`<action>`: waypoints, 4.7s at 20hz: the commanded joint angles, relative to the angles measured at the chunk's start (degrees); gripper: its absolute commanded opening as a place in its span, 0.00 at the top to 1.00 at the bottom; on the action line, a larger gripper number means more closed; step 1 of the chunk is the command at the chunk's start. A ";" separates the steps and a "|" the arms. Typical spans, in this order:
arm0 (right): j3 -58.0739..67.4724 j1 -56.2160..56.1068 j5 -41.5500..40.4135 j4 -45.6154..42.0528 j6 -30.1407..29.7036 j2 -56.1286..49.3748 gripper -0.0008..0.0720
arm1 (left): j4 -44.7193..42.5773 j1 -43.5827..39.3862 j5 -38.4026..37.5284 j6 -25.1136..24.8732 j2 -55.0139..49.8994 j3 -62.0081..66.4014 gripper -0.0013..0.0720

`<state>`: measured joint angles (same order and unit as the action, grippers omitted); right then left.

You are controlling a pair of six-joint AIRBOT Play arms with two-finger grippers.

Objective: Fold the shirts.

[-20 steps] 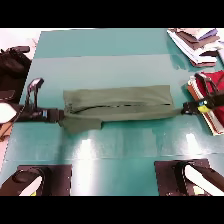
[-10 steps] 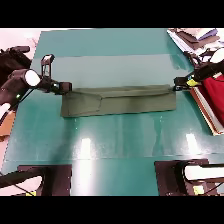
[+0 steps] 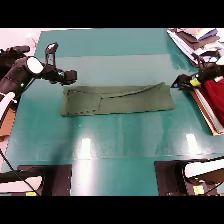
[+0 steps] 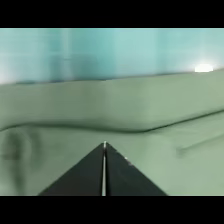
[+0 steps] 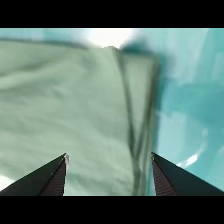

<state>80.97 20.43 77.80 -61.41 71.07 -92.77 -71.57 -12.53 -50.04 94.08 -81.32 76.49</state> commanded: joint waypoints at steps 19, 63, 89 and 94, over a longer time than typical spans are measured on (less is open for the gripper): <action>13.81 -14.71 -0.39 18.91 -3.61 10.34 0.96 | 7.98 -19.87 10.58 -1.62 -23.02 11.15 0.94; -1.20 -37.62 -19.34 31.98 1.79 -14.93 0.24 | -13.05 -0.11 -2.95 -1.60 9.05 17.11 0.94; 25.03 18.49 -7.78 1.99 6.99 1.79 0.96 | -2.82 -17.18 4.02 -3.91 9.05 17.14 0.94; 26.93 22.08 -13.35 11.67 4.81 1.73 0.96 | -2.23 -17.18 3.98 -3.91 9.07 17.11 0.94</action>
<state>106.56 39.77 67.37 -55.42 77.32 -91.13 -74.59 -29.65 -46.22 90.11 -72.25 93.62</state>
